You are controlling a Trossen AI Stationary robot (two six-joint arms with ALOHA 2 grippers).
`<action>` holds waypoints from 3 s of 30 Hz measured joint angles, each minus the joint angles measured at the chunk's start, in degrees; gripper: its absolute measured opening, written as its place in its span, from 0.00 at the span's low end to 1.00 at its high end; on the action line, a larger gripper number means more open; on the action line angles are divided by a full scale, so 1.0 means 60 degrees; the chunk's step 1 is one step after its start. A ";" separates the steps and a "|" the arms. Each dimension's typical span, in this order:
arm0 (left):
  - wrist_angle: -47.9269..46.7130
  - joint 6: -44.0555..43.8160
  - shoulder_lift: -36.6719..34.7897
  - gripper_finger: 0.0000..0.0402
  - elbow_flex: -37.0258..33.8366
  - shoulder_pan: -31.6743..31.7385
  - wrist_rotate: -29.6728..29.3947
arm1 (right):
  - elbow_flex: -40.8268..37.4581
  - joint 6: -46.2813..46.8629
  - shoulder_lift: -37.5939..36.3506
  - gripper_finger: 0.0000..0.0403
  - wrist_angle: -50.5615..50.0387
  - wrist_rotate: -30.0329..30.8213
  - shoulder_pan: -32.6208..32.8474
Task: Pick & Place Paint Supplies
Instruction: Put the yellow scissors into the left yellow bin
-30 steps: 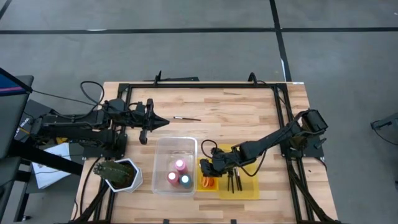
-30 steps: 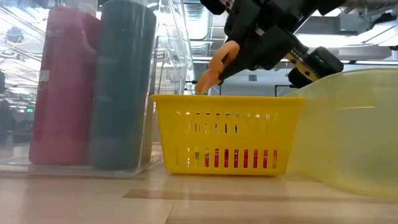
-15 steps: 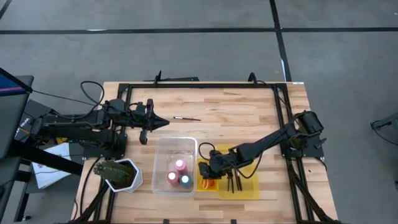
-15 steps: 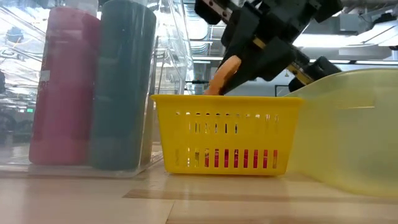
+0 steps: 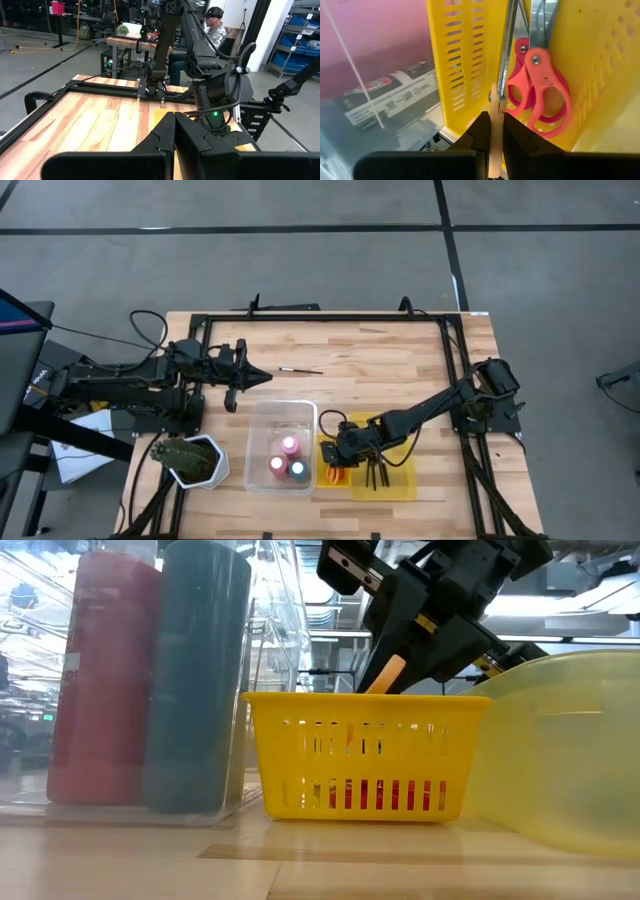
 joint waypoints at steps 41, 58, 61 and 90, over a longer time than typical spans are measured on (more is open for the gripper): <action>-0.0244 -0.0234 0.0000 0.00 0.0004 -0.0004 0.0514 | 0.0546 -0.0706 0.0474 0.05 -0.0303 -0.0423 -0.0255; -0.0239 -0.0229 0.0000 0.00 0.0004 -0.0004 0.0510 | 0.0546 -0.0737 0.0474 0.11 -0.0307 -0.0293 -0.0240; -0.0237 -0.0229 0.0000 0.00 0.0004 -0.0004 0.0510 | 0.0547 -0.0776 0.0474 0.11 -0.0312 -0.0124 -0.0233; -0.0240 -0.0229 0.0000 0.00 0.0004 0.0000 0.0511 | 0.0557 -0.1027 0.0474 0.25 -0.0440 0.0176 -0.0207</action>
